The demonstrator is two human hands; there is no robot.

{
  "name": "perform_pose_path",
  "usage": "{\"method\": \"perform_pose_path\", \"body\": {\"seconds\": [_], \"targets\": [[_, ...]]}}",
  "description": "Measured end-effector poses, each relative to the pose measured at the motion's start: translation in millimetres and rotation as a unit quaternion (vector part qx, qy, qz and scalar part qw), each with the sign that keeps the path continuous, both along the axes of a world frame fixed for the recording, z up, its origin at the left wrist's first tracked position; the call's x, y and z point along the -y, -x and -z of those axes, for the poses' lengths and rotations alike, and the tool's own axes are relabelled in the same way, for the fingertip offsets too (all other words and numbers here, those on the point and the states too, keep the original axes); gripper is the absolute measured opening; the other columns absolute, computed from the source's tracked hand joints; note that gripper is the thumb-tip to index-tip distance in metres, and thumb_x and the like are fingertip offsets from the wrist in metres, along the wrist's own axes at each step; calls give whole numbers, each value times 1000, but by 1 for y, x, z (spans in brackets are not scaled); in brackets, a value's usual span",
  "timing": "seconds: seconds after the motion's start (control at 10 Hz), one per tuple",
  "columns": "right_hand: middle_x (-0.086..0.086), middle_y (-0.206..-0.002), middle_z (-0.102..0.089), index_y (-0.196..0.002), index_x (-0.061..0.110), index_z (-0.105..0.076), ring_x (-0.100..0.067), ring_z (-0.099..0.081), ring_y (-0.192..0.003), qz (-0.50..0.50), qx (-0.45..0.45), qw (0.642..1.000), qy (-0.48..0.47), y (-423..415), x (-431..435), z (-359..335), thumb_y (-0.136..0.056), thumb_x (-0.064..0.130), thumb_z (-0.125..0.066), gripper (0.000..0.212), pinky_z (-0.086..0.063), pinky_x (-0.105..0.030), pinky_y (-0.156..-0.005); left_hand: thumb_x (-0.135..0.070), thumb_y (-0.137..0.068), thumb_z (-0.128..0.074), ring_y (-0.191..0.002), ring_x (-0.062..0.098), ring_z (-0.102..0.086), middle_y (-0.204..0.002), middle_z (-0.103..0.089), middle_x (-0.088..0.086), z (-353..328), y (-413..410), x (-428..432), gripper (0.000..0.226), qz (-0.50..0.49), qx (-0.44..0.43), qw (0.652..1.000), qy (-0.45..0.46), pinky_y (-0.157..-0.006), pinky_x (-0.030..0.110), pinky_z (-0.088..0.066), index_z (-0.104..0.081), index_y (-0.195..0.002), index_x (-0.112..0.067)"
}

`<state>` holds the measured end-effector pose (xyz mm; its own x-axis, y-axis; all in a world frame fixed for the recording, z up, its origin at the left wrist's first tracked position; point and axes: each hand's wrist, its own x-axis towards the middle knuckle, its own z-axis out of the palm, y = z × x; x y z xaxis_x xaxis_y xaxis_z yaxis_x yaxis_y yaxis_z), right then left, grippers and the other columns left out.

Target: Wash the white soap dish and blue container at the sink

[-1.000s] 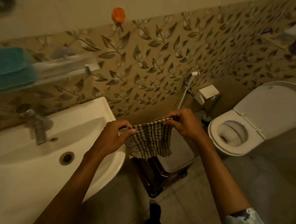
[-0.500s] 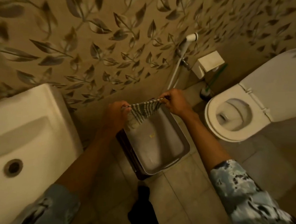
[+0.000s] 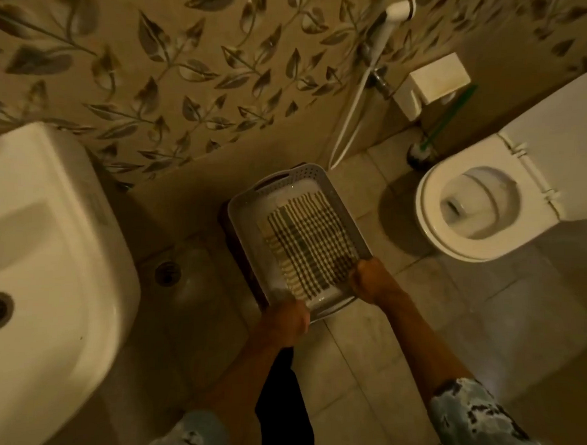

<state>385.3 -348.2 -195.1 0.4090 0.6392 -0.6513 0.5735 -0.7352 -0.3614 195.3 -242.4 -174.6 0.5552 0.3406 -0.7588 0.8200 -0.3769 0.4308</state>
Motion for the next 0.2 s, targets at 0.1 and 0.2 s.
{"method": "perform_pose_path", "body": {"seconds": [0.1, 0.2], "targets": [[-19, -85, -67, -80, 0, -65, -31, -65, -84, 22, 2, 1000, -22, 7, 18, 0, -94, 20, -50, 29, -39, -25, -66, -9, -91, -45, -110, 26, -59, -118, -64, 12, -3, 21, 28, 28, 91, -42, 993, 57, -92, 32, -46, -66, -109, -8], [-17, -89, -69, -85, 1, -67, -30, -66, -85, 27, 0, 999, -42, 13, 16, -12, -90, 16, -54, 20, -44, -25, -69, -12, -91, -46, -103, 24, -62, -110, -67, 9, -12, 35, 23, 24, 67, 7, 997, 33, -88, 35, -49, -68, -100, -13]]}}
